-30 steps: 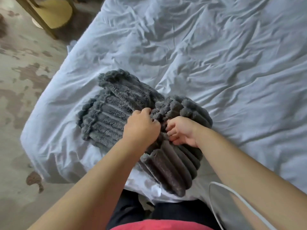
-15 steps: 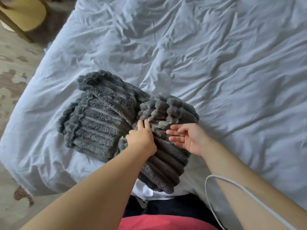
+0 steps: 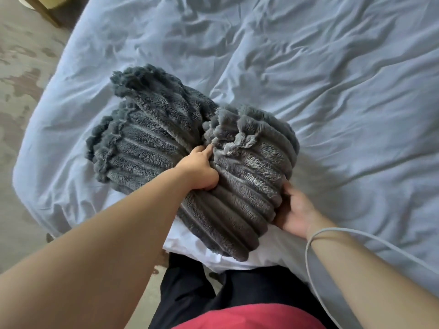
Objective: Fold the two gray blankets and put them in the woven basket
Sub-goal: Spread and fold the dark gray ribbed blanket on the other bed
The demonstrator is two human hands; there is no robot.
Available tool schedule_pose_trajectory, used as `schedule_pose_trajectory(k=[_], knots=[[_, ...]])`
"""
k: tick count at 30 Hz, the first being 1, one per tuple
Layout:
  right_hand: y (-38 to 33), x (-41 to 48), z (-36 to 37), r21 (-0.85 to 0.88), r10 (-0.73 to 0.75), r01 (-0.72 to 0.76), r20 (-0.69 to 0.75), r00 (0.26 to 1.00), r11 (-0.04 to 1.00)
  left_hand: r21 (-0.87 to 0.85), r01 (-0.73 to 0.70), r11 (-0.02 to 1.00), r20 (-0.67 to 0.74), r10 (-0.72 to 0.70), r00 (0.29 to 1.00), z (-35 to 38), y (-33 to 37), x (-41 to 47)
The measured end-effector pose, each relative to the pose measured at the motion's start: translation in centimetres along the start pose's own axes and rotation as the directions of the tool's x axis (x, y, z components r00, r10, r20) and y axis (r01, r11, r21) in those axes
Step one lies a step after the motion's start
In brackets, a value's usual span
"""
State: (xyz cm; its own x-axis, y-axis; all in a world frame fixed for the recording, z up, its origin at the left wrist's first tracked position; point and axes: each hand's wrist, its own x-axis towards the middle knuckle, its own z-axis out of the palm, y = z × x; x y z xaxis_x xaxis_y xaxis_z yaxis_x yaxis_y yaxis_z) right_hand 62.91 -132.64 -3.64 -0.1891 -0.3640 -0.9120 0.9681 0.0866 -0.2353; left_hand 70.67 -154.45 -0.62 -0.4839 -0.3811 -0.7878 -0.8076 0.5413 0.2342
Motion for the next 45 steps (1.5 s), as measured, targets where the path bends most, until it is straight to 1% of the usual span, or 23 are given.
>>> schedule_pose_trajectory(k=[4, 8, 13, 15, 18, 20, 21, 22, 23, 24, 25, 26, 27, 28, 29, 32, 34, 36, 37, 39, 41, 43, 45], knots=[[0.0, -0.4, 1.2, -0.014, 0.029, -0.029, 0.008, 1.000, 0.999, -0.113, -0.019, 0.993, 0.003, 0.020, 1.000, -0.2, -0.9, 0.5], [-0.8, -1.6, 3.1, -0.172, 0.000, 0.008, 0.047, 0.999, 0.985, -0.264, -0.082, 0.961, 0.010, 0.088, 0.996, -1.2, -2.9, 1.3], [-2.1, -4.1, 7.9, -0.398, -0.033, 0.080, 0.125, 0.992, 0.914, -0.625, -0.080, 0.777, 0.051, 0.142, 0.989, -1.5, -6.6, 2.8], [-2.1, -5.0, 10.2, -0.458, -0.076, 0.161, 0.199, 0.977, 0.874, -0.674, -0.093, 0.733, 0.050, 0.171, 0.984, -2.1, -8.1, 3.9], [-1.5, -5.0, 14.8, -0.647, -0.163, 0.266, 0.216, 0.963, 0.714, -0.700, -0.046, 0.713, 0.114, 0.175, 0.978, -3.6, -10.4, 6.3], [-0.7, -3.9, 18.4, -0.772, -0.253, 0.253, 0.124, 0.959, 0.583, -0.797, -0.005, 0.604, 0.209, 0.285, 0.935, -5.3, -11.7, 6.5], [-0.3, -3.2, 20.2, -0.821, -0.307, 0.232, 0.073, 0.949, 0.521, -0.843, 0.008, 0.537, 0.201, 0.302, 0.932, -6.0, -11.5, 6.2], [0.1, -2.4, 21.9, -0.865, -0.366, 0.212, 0.035, 0.930, 0.456, -0.843, -0.003, 0.539, 0.115, 0.185, 0.976, -6.1, -11.1, 5.6], [0.4, -1.6, 23.7, -0.903, -0.423, 0.191, 0.011, 0.906, 0.386, -0.715, 0.086, 0.694, -0.026, -0.149, 0.989, -5.7, -11.3, 4.1], [0.7, -0.9, 25.5, -0.935, -0.468, 0.159, -0.008, 0.883, 0.316, -0.752, 0.131, 0.646, -0.042, -0.245, 0.969, -6.9, -12.5, 1.5], [1.0, -0.2, 27.1, -0.958, -0.503, 0.121, -0.028, 0.864, 0.260, -0.841, 0.036, 0.539, -0.138, -0.278, 0.951, -7.8, -11.6, 0.0], [1.2, 0.4, 28.7, -0.972, -0.527, 0.079, -0.050, 0.848, 0.219, -0.829, -0.015, 0.559, -0.225, -0.309, 0.924, -7.9, -11.4, -0.1], [1.2, 0.9, 30.1, -0.982, -0.540, 0.043, -0.063, 0.839, 0.182, -0.867, -0.026, 0.498, -0.189, -0.280, 0.941, -7.8, -12.4, -0.2], [1.2, 1.4, 31.4, -0.990, -0.544, 0.009, -0.071, 0.836, 0.143, -0.953, 0.019, 0.301, -0.029, -0.156, 0.987, -9.0, -14.5, -1.3], [1.2, 1.9, 32.6, -0.995, -0.537, -0.031, -0.080, 0.840, 0.100, -0.956, 0.164, 0.243, 0.156, -0.052, 0.986, -10.0, -16.4, -3.0], [1.8, 3.0, 36.2, -0.992, -0.488, -0.126, -0.117, 0.865, 0.015, -0.976, 0.115, -0.186, 0.127, -0.055, 0.990, -9.2, -21.6, -0.1], [2.6, 4.2, 38.7, -0.989, -0.454, -0.150, -0.130, 0.882, -0.008, -0.989, 0.061, -0.137, 0.079, -0.134, 0.988, -8.8, -24.5, -0.9], [3.4, 5.6, 41.0, -0.989, -0.413, -0.143, -0.120, 0.903, -0.025, -0.991, 0.014, 0.132, -0.030, -0.323, 0.946, -9.0, -25.8, -1.1], [4.0, 6.3, 41.9, -0.991, -0.398, -0.127, -0.102, 0.912, -0.039, -0.979, -0.049, 0.199, -0.129, -0.414, 0.901, -9.2, -26.3, -1.5], [5.3, 7.6, 43.6, -0.994, -0.369, -0.074, -0.041, 0.929, -0.075, -0.968, -0.203, 0.147, -0.250, -0.592, 0.766, -11.0, -27.4, -3.0], [6.3, 8.6, 44.7, -0.996, -0.362, -0.017, 0.017, 0.932, -0.089, -0.924, -0.294, 0.243, -0.380, -0.645, 0.663, -13.8, -27.0, -4.3], [6.8, 9.5, 45.5, -0.997, -0.335, 0.055, 0.068, 0.940, -0.048, -0.883, -0.291, 0.369, -0.463, -0.578, 0.672, -16.1, -24.8, -4.8], [6.6, 9.5, 46.5, -0.983, -0.221, 0.180, 0.168, 0.961, 0.036, -0.853, -0.144, 0.502, -0.433, -0.526, 0.732, -16.6, -22.1, -4.1]])
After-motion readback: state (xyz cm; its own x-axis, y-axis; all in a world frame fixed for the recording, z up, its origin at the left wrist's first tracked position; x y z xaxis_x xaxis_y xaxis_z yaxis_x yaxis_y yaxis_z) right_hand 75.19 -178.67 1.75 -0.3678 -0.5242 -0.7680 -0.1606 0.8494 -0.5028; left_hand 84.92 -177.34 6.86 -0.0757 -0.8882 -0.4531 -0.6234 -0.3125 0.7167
